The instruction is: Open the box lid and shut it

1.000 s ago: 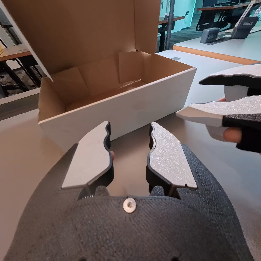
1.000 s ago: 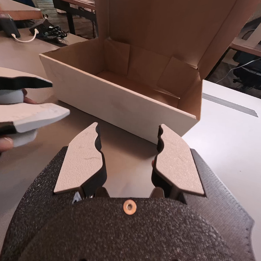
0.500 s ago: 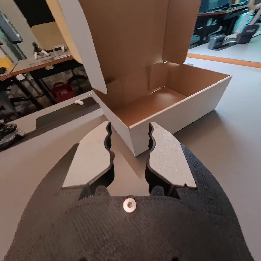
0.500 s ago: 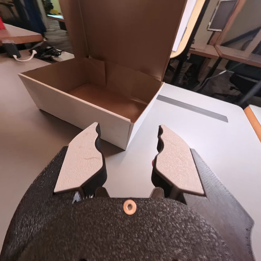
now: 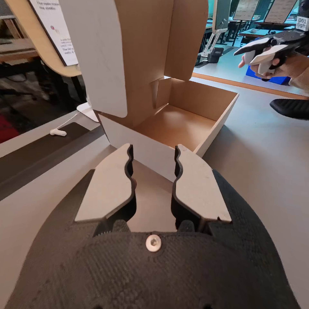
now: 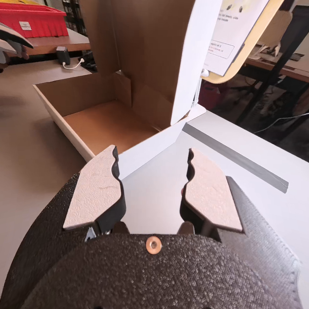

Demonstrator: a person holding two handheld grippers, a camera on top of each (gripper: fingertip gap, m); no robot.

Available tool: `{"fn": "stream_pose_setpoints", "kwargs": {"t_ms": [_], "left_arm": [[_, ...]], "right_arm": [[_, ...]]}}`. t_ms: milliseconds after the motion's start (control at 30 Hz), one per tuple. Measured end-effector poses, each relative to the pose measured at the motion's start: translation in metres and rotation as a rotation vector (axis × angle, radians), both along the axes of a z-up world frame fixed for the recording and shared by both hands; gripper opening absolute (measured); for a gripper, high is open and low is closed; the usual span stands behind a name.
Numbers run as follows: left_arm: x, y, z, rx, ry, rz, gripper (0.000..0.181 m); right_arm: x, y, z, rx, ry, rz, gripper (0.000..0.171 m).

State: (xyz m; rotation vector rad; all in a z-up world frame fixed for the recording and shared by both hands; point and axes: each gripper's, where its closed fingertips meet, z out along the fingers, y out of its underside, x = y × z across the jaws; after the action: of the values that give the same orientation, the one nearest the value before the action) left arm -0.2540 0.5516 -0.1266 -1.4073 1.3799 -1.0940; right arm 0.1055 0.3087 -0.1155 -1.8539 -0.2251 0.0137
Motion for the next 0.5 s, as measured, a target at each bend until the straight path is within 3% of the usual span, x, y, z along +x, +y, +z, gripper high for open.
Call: {"fn": "stream_pose_setpoints", "kwargs": {"t_ms": [233, 500], "left_arm": [[0.004, 0.068, -0.017, -0.099, 0.025, 0.05, 0.049], [0.021, 0.131, -0.021, -0.158, -0.006, 0.14, 0.049]], "right_arm": [[0.06, 0.025, -0.011, -0.075, 0.111, -0.003, 0.074], [0.097, 0.064, -0.037, -0.153, 0.227, -0.041, 0.074]]}}
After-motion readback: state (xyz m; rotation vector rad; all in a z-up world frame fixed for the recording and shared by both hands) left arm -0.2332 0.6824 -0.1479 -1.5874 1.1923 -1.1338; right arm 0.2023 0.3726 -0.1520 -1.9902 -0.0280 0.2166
